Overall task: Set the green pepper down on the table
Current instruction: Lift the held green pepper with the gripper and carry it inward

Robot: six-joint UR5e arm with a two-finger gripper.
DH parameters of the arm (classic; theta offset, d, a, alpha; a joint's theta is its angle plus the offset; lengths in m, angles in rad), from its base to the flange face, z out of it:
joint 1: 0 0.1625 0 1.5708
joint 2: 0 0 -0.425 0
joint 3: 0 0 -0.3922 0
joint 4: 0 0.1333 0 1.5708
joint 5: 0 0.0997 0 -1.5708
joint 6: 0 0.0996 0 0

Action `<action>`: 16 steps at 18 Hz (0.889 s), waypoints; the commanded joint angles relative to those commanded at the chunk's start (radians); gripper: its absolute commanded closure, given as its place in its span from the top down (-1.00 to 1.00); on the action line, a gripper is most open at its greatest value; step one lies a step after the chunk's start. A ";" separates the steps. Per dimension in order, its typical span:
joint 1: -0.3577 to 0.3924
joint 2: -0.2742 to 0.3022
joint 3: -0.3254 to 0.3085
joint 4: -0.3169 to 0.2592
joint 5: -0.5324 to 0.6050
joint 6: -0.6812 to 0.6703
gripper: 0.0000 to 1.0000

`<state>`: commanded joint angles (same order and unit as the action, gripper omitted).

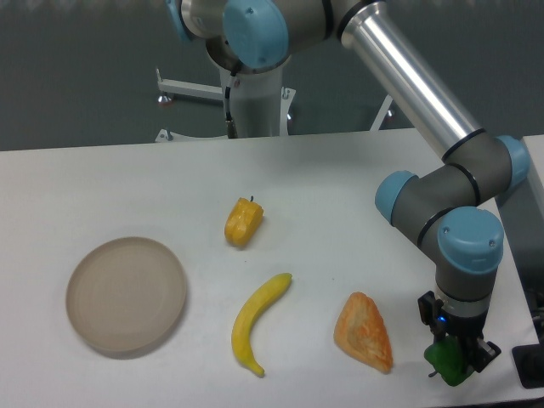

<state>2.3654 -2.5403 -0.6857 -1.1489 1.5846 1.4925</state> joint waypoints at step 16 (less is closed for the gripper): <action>0.086 0.383 -0.535 -0.032 -0.120 0.020 -0.34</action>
<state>2.4512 -2.1571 -1.2206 -1.1812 1.4650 1.5125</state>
